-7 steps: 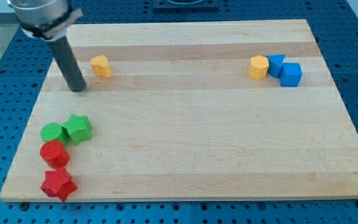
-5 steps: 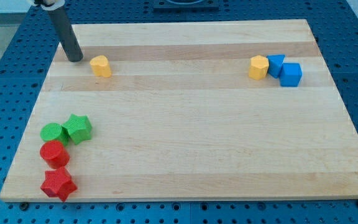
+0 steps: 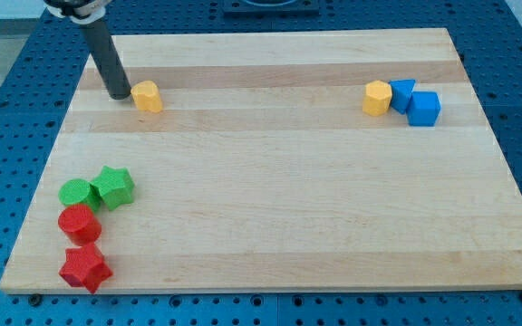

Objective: Move the yellow heart to the center of the board

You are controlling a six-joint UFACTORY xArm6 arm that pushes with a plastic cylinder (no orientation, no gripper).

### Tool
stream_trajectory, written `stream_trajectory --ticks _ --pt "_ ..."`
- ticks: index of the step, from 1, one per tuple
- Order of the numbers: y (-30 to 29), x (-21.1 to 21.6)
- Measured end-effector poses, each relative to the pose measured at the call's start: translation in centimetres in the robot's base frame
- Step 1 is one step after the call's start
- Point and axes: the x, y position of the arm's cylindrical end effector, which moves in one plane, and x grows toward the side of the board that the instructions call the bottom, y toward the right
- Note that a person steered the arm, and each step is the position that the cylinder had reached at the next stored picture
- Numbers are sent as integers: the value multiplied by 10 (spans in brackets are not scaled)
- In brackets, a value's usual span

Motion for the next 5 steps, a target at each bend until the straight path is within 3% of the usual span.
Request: stream_trajectory --ticks 2,4,5 --pt "105 29" --pt "222 31" --pt "200 15"
